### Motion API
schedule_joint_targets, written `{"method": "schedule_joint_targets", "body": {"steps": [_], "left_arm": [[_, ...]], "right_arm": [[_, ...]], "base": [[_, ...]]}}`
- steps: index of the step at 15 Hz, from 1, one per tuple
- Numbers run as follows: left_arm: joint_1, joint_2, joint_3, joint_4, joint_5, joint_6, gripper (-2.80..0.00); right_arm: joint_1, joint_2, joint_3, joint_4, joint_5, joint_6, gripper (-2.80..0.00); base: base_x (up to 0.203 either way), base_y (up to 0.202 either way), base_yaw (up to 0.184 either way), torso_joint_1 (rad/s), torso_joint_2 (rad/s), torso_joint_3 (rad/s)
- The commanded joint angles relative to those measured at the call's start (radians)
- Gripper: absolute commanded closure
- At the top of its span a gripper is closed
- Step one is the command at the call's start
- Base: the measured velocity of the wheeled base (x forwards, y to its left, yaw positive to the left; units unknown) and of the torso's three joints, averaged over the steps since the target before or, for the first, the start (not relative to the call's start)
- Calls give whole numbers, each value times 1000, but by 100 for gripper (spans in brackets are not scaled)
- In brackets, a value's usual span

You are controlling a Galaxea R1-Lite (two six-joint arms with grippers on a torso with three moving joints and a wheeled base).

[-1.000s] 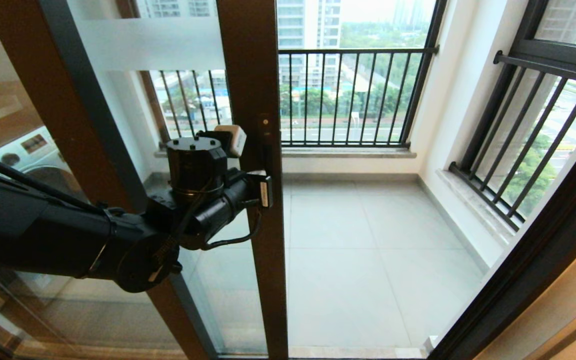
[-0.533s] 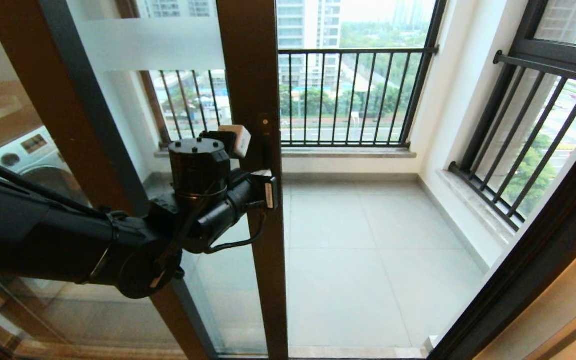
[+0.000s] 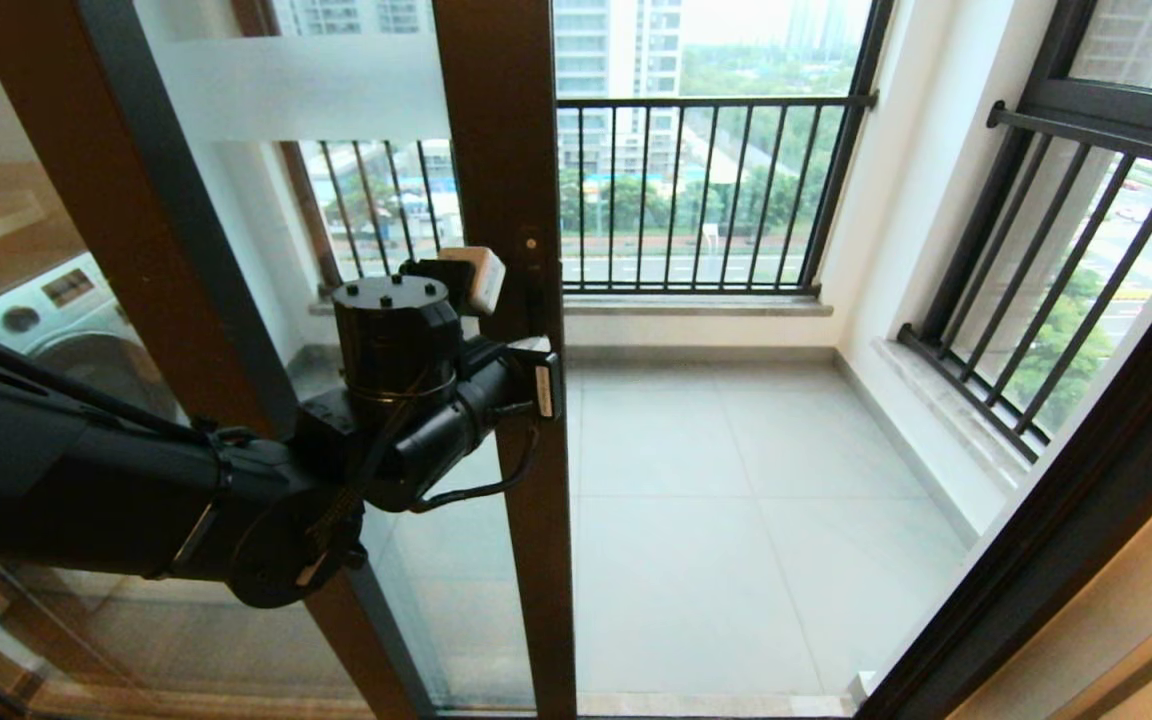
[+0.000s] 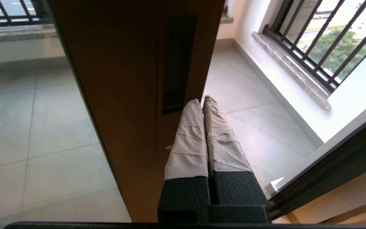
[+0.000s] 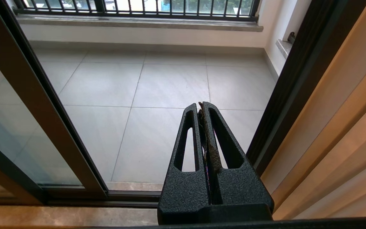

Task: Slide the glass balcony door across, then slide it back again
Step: Close the slid door

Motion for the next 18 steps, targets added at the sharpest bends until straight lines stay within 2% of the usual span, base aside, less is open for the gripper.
{"method": "schedule_joint_targets", "body": {"steps": [1, 4, 7, 10, 15, 18], "left_arm": [[0, -7, 6, -5, 0, -2, 0], [3, -16, 25, -5, -4, -34, 0], [3, -31, 77, -4, -70, -42, 0], [3, -27, -4, 45, -128, -41, 0], [44, 24, -72, 90, -116, -21, 0], [74, 17, -74, 101, -109, -15, 0]], "right_arm": [[0, 0, 0, 0, 0, -1, 0], [1, 0, 0, 0, 0, -1, 0], [0, 0, 0, 0, 2, -1, 0], [1, 0, 0, 0, 0, -1, 0], [0, 0, 0, 0, 0, -1, 0], [1, 0, 0, 1, 2, -1, 0]], "base": [[0, 0, 0, 0, 0, 0], [0, 0, 0, 0, 0, 0], [0, 0, 0, 0, 0, 0], [0, 0, 0, 0, 0, 0], [0, 0, 0, 0, 0, 0], [0, 0, 0, 0, 0, 0]]}}
